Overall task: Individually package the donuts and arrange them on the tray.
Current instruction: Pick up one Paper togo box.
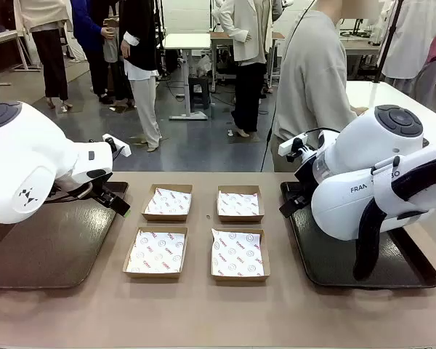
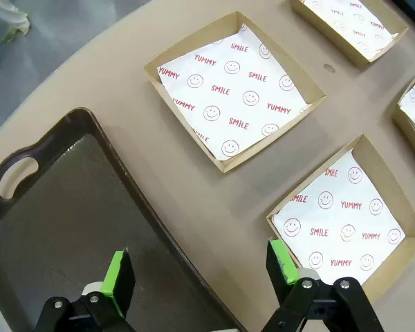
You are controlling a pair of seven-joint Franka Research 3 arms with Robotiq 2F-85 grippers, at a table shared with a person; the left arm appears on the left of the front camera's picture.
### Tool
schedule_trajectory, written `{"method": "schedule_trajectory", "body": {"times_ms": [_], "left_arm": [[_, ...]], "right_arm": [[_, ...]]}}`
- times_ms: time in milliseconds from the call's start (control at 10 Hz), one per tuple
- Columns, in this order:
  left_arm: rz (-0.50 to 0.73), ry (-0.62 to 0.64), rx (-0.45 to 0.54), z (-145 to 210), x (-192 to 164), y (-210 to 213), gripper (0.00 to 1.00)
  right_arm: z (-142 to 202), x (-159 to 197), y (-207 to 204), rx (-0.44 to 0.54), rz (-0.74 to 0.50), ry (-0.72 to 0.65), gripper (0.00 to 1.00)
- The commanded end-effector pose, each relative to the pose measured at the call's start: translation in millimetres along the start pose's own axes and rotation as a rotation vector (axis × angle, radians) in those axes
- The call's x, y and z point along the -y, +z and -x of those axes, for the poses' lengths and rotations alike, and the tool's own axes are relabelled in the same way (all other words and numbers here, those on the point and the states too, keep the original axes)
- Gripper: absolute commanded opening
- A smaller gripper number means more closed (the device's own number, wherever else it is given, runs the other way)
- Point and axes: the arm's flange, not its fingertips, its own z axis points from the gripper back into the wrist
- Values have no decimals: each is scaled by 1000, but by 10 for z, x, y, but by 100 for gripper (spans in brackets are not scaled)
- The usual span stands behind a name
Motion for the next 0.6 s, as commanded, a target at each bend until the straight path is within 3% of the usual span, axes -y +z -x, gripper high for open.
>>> {"method": "schedule_trajectory", "body": {"times_ms": [0,500], "left_arm": [[0,0,0,0,1,1,100],[0,0,0,0,1,1,100]], "right_arm": [[0,0,0,0,0,0,100],[0,0,0,0,0,0,100]]}}
